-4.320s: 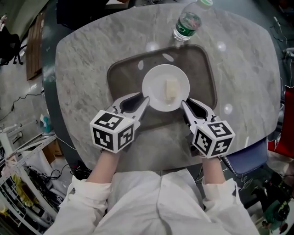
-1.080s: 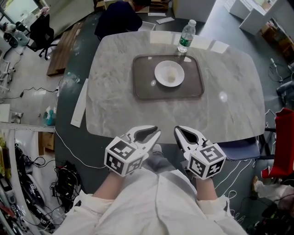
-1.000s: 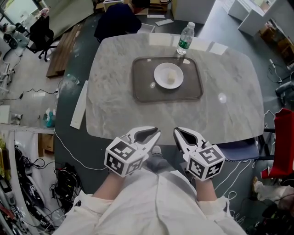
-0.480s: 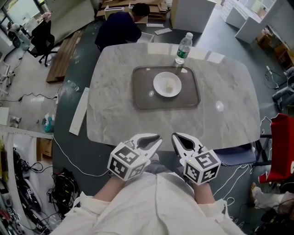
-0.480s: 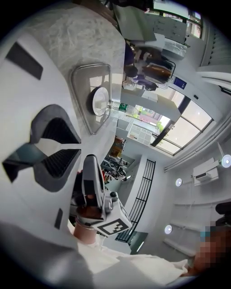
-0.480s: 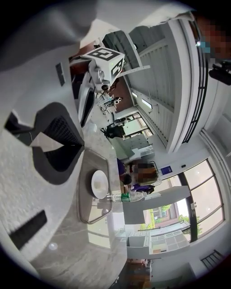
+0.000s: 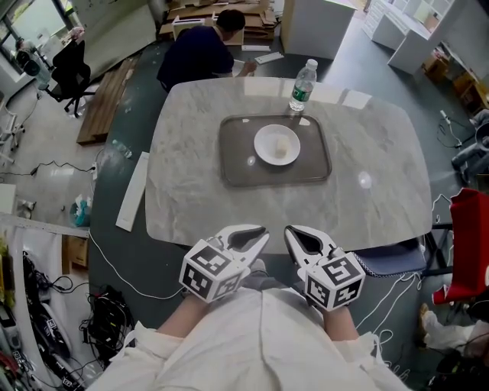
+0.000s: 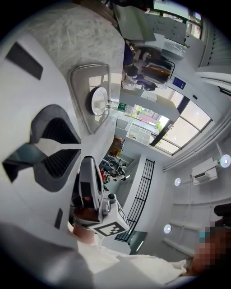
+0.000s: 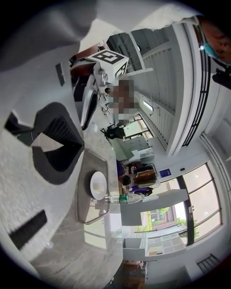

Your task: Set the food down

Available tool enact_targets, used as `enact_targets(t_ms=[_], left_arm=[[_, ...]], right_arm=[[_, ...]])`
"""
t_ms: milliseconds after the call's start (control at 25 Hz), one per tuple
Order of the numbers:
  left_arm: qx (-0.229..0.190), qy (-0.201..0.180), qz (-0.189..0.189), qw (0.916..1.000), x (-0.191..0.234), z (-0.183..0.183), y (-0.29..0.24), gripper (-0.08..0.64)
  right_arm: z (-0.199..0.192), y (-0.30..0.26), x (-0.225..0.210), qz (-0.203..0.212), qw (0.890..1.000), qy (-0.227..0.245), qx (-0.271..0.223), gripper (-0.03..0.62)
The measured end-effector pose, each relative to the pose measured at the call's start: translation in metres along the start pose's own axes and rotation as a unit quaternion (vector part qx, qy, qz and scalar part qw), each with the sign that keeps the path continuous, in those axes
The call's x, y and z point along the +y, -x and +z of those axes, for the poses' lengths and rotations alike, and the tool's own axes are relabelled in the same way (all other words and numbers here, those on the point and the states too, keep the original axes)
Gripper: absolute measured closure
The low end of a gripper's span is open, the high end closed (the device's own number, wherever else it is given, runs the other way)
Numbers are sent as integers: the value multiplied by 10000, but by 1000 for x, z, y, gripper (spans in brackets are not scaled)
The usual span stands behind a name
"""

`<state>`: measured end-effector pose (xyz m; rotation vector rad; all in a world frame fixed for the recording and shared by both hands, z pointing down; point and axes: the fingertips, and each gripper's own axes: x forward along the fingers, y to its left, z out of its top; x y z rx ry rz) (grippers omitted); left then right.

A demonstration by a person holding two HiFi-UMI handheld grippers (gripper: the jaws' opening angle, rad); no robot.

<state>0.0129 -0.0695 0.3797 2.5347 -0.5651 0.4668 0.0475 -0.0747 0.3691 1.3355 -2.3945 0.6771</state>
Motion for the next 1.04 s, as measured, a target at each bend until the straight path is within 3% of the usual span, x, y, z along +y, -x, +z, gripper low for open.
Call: enact_targets(t_ms=[1040], left_arm=[[49, -21, -127, 9999, -3, 5, -11, 514]], right_arm=[[2, 1, 0, 156, 9996, 228, 8, 591]])
